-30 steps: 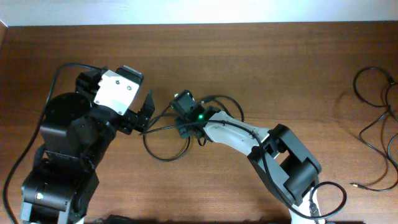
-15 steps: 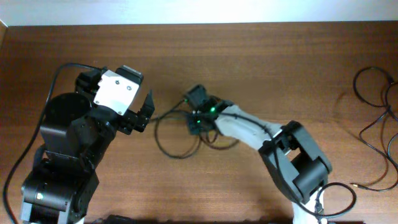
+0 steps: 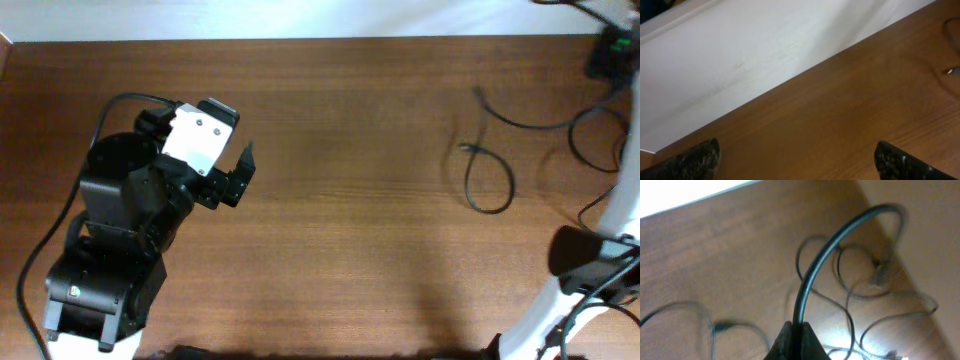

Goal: Untangle cables
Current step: 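Carry the cable to the right edge with the right gripper and release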

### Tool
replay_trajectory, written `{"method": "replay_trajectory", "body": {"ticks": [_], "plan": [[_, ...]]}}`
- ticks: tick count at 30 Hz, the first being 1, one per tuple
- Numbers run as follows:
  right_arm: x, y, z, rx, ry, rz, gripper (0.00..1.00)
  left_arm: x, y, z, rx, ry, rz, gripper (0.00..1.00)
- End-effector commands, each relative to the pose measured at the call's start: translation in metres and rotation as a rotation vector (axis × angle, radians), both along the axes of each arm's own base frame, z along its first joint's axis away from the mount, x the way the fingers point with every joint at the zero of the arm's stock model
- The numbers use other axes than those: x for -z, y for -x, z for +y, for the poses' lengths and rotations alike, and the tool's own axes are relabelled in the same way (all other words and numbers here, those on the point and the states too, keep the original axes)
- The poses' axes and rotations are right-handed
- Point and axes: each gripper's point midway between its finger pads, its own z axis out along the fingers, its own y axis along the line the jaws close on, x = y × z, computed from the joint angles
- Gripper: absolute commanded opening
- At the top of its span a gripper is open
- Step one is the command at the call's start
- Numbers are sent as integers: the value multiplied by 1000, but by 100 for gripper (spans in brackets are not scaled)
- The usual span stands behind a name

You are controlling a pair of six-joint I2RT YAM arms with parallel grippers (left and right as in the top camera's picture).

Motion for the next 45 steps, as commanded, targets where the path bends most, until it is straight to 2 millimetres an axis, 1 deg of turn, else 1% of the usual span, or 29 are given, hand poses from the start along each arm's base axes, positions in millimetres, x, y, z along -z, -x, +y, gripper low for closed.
{"method": "replay_trajectory", "body": {"ticks": [1, 4, 5, 7, 8, 9, 10, 12, 13, 14, 15, 16, 17, 19, 21, 23, 24, 26, 27, 29, 32, 34, 35, 36, 37, 38, 42, 44, 45], "plan": [[7, 35, -49, 119, -187, -51, 4, -9, 3, -3, 16, 26, -15, 99], [28, 74, -95, 265, -238, -7, 4, -7, 6, -11, 60, 43, -1, 99], [44, 91, -111, 320, -265, 29, 4, -6, 7, -11, 59, 41, 5, 99], [78, 114, -127, 402, -351, 83, 4, -5, 7, -11, 60, 41, 8, 99], [97, 117, -125, 407, -418, 92, 4, -5, 7, -11, 60, 41, 9, 99], [111, 118, -121, 394, -461, 109, 57, -4, 8, -12, 67, 44, 13, 99], [124, 116, -115, 354, -496, 124, 99, -4, 9, -14, 80, 48, 17, 99], [142, 118, -106, 348, -545, 158, 99, -2, 10, -16, 89, 51, 26, 99], [141, 110, -97, 319, -598, 122, 99, -1, 11, -16, 89, 50, 30, 99], [129, 83, -70, 119, -714, 19, 99, -1, 11, -16, 89, 50, 31, 99], [121, 69, -53, 20, -769, -32, 99, 0, 10, -16, 89, 49, 33, 99], [118, 58, -33, -63, -786, -32, 99, 1, 9, -16, 89, 49, 39, 99], [119, 44, 0, -180, -773, 18, 99, 5, 7, -17, 89, 47, 50, 99], [130, 42, 22, -214, -692, 143, 99, 6, 6, -17, 89, 46, 55, 99], [151, 69, 9, 235, -470, 364, 99, 6, 7, -17, 89, 46, 56, 99], [158, 66, 31, 434, -569, 339, 99, 8, 8, -16, 88, 44, 66, 99], [168, 78, 42, 661, -623, 358, 99, 10, 8, -16, 88, 42, 73, 99], [190, 98, 58, 883, -646, 427, 99, 10, 8, -16, 88, 43, 73, 99], [219, 111, 71, 919, -639, 495, 99, 10, 9, -16, 88, 42, 74, 99], [261, 124, 88, 892, -620, 550, 99, 10, 9, -16, 88, 42, 75, 99], [319, 129, 116, 578, -546, 586, 100, 12, 9, -16, 88, 41, 81, 99], [334, 130, 123, 412, -440, 606, 96, 15, 11, -16, 87, 38, 97, 99], [336, 131, 121, 387, -372, 609, 89, 16, 12, -15, 87, 38, 102, 99], [336, 131, 119, 377, -332, 609, 61, 18, 13, -15, 87, 37, 109, 99], [337, 128, 118, 373, -329, 598, 24, 20, 14, -15, 87, 35, 118, 99], [338, 126, 117, 373, -329, 586, 4, 21, 15, -15, 87, 34, 125, 99], [338, 123, 106, 354, -318, 577, 4, 22, 15, -15, 86, 33, 129, 99], [336, 128, 79, 408, -345, 562, 4, 22, 15, -15, 87, 33, 129, 99], [330, 132, 51, 439, -364, 553, 4, 22, 15, -15, 87, 33, 129, 99]]}}
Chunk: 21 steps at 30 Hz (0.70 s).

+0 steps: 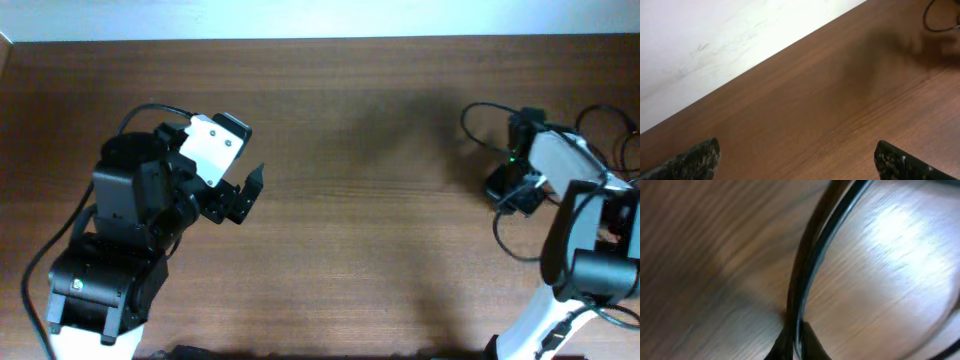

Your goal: Untangle cables

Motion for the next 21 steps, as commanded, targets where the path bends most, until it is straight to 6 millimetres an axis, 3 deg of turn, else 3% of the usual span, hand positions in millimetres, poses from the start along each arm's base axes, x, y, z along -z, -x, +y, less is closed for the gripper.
{"method": "replay_trajectory", "body": {"ticks": [1, 5, 8, 10, 12, 14, 16, 18, 20, 21], "plan": [[13, 36, -68, 123, -2, 88, 4, -7, 1, -1, 2, 19, -12, 99], [10, 71, -136, 454, -142, -29, 4, -5, 2, -1, 1, 17, -1, 99], [8, 88, -162, 596, -265, -155, 4, -4, 3, -1, 1, 16, 5, 99], [6, 82, -161, 617, -319, -204, 8, -4, 3, -1, 1, 15, 6, 99], [-4, 53, -143, 469, -446, -331, 25, -3, 3, -1, 1, 15, 6, 99], [-16, 38, -130, 381, -438, -296, 33, -3, 3, -1, 1, 15, 6, 99], [-40, 38, -134, 331, -256, -121, 37, -3, 3, -1, 1, 15, 6, 99], [-75, 44, -152, 353, -77, -17, 38, -3, 4, -1, 2, 15, 7, 99], [-97, 40, -154, 355, -71, -34, 38, -3, 3, -1, 2, 15, 7, 99], [-106, 26, -145, 276, -133, -100, 38, -3, 3, -1, 1, 15, 7, 99]]}}
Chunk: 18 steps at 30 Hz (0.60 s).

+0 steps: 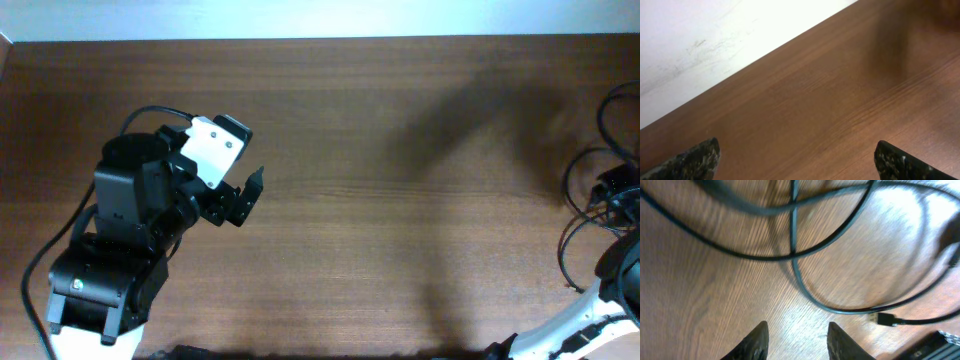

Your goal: Untangle cables

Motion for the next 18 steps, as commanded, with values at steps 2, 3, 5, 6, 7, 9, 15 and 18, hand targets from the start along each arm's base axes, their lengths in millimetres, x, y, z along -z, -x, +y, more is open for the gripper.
{"method": "replay_trajectory", "body": {"ticks": [2, 3, 5, 6, 7, 9, 15, 18], "plan": [[-29, -27, 15, -170, -28, -145, 41, -7, 1, -1, 1, 19, -11, 99], [-32, -32, 23, -213, -35, -155, 42, -6, 1, -1, 1, 19, -9, 99], [-45, -44, 37, -295, -2, -181, 43, -6, 1, -1, 1, 18, -7, 99], [-58, -56, 48, -388, 13, -220, 43, -6, 1, -1, 1, 18, -7, 99], [-70, -70, 66, -497, -2, -286, 43, -6, 1, -1, 1, 18, -7, 99], [-114, -99, 131, -848, -50, -494, 43, -6, 1, -1, 1, 18, -7, 99], [-231, -41, 255, -1300, 57, -700, 67, -33, 29, 5, 1, 40, -105, 99], [-289, 42, 284, -1403, 166, -839, 68, -65, 69, 14, 1, 69, -240, 99]]}}
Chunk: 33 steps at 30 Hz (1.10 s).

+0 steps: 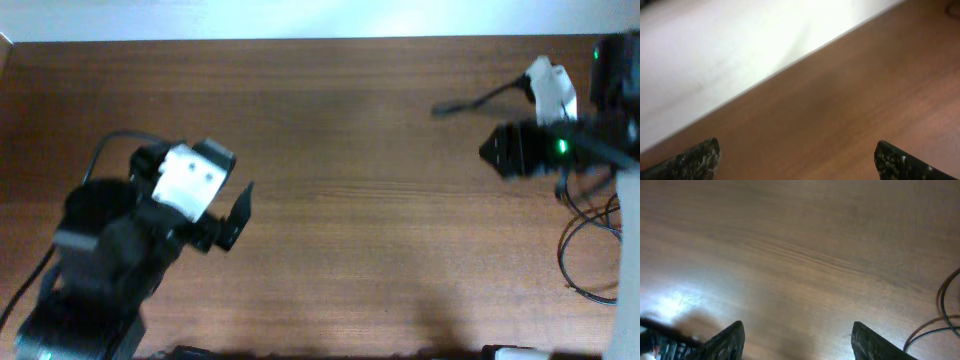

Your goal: Untangle cables

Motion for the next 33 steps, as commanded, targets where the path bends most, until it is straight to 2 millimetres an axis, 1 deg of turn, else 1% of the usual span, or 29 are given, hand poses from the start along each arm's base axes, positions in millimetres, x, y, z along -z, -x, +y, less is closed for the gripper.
{"method": "replay_trajectory", "body": {"ticks": [1, 3, 4, 5, 7, 8, 9, 10, 11, 12, 13, 14, 15, 16, 18, 19, 20, 22, 23, 24, 25, 26, 27, 28, 29, 30, 32, 33], "plan": [[-52, 66, 15, -67, 23, -204, 68, -32, 37, 7, 2, 43, -125, 99], [-73, 117, 15, -70, 25, -325, 68, -35, 54, 11, 0, 47, -147, 99], [-87, 151, 15, -56, 16, -425, 75, -35, 65, 14, 0, 49, -152, 99], [-96, 178, 14, -48, 12, -511, 75, -37, 72, 15, -8, 73, -163, 99], [-105, 227, 14, -48, 13, -660, 78, -41, 79, 17, -7, 78, -186, 99], [-105, 244, 13, -47, 13, -709, 80, -40, 81, 17, -7, 77, -182, 99], [-100, 267, 13, -34, 0, -761, 82, -35, 82, 17, -7, 73, -160, 99], [-89, 284, 13, -9, -28, -784, 87, -32, 83, 17, -7, 70, -150, 99], [-83, 290, 13, -4, -39, -789, 91, -32, 83, 17, -7, 71, -151, 99], [-72, 298, 15, -8, -55, -792, 94, -32, 83, 17, -6, 71, -151, 99], [-55, 309, 21, -23, -97, -790, 98, -32, 83, 17, -5, 74, -149, 99], [-47, 316, 25, -44, -115, -798, 99, -32, 83, 17, -5, 74, -149, 99], [-34, 328, 28, -52, -135, -820, 99, -32, 84, 17, -5, 74, -147, 99], [-26, 336, 28, -50, -139, -848, 99, -32, 84, 17, -5, 74, -147, 99], [-12, 342, 28, -51, -139, -864, 99, -32, 84, 17, -5, 74, -147, 99], [1, 345, 35, -89, -171, -855, 99, -31, 84, 17, -5, 74, -146, 99], [9, 347, 41, -105, -213, -831, 99, -31, 84, 17, -5, 74, -146, 99], [24, 342, 46, -130, -218, -803, 99, -31, 84, 17, -5, 73, -143, 99], [23, 341, 46, -158, -165, -831, 99, -30, 84, 17, -5, 73, -142, 99], [22, 340, 48, -203, -72, -881, 99, -30, 84, 17, -5, 73, -142, 99], [22, 338, 49, -267, 46, -935, 99, -30, 84, 17, -5, 73, -142, 99], [21, 334, 50, -349, 200, -993, 99, -31, 84, 17, -5, 73, -143, 99], [16, 327, 51, -381, 283, -1034, 99, -31, 84, 17, -5, 73, -143, 99], [-4, 303, 51, -346, 332, -1111, 99, -30, 84, 17, -5, 73, -142, 99], [-9, 289, 50, -329, 339, -1131, 99, -31, 84, 17, -5, 73, -143, 99], [-13, 265, 47, -290, 318, -1140, 99, -30, 84, 17, -5, 73, -142, 99], [-4, 225, 42, -264, 262, -1120, 99, -30, 84, 17, -5, 73, -142, 99], [3, 193, 37, -231, 205, -1124, 99, -30, 84, 17, -5, 73, -142, 99]]}}
